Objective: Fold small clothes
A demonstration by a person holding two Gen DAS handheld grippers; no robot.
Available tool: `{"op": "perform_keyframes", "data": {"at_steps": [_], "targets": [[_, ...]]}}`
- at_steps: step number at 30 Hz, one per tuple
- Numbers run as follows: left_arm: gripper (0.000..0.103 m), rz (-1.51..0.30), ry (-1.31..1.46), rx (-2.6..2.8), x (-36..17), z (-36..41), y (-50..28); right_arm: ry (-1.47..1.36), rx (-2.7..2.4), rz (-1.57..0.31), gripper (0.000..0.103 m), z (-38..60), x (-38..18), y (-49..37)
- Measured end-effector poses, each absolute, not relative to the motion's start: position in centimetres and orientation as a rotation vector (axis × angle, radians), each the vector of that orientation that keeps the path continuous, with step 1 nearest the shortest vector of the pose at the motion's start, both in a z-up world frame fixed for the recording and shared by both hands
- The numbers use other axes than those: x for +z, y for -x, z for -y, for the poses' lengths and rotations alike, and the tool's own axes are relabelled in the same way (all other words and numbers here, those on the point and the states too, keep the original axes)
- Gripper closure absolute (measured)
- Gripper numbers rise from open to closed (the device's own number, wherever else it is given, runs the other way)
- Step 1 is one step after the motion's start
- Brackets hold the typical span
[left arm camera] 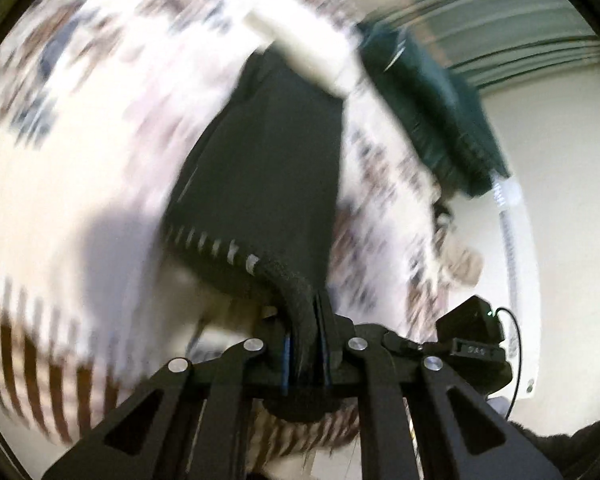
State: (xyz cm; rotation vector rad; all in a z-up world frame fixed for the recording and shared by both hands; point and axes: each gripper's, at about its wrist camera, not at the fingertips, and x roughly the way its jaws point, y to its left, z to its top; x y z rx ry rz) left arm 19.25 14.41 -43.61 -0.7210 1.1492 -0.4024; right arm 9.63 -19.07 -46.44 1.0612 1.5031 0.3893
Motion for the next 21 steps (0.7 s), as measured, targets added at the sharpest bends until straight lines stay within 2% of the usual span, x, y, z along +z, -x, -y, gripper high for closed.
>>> {"op": "perform_keyframes", "data": {"at_steps": [4, 7, 13, 16, 17, 19, 21], "targets": [[0.095, -1.041, 0.687, -0.431, -41.3, -14.7, -27.1, -1.012, 0.386, -1.401, 0.091, 20.0, -44.1, -18.4], [0.095, -0.996, 0.697, -0.443, -41.6, -14.4, -33.9, -0.994, 0.360, -1.332, 0.091, 21.0, -43.1, -25.7], [0.096, -0.975, 0.711, -0.429, -45.3, -14.9, -46.9, -0.946, 0.281, -1.267, 0.091, 22.5, -44.2, -42.1], [0.095, -1.005, 0.700, -0.391, -48.0, -15.0, -52.7, -0.940, 0.235, -1.294, 0.091, 22.9, -46.0, -49.3], [0.093, -1.048, 0.701, -0.371, -49.5, -15.1, -54.8, -0.944, 0.225, -1.317, 0.088, 23.1, -46.9, -51.4], [0.083, -1.098, 0.704, -0.337, -50.9, -15.2, -56.4, -0.936, 0.194, -1.385, 0.084, 23.6, -49.1, -54.8], [0.045, -1.105, 0.732, -0.331, -51.9, -15.9, -56.4, -0.938, 0.165, -1.401, 0.068, 24.3, -49.9, -55.9]]}}
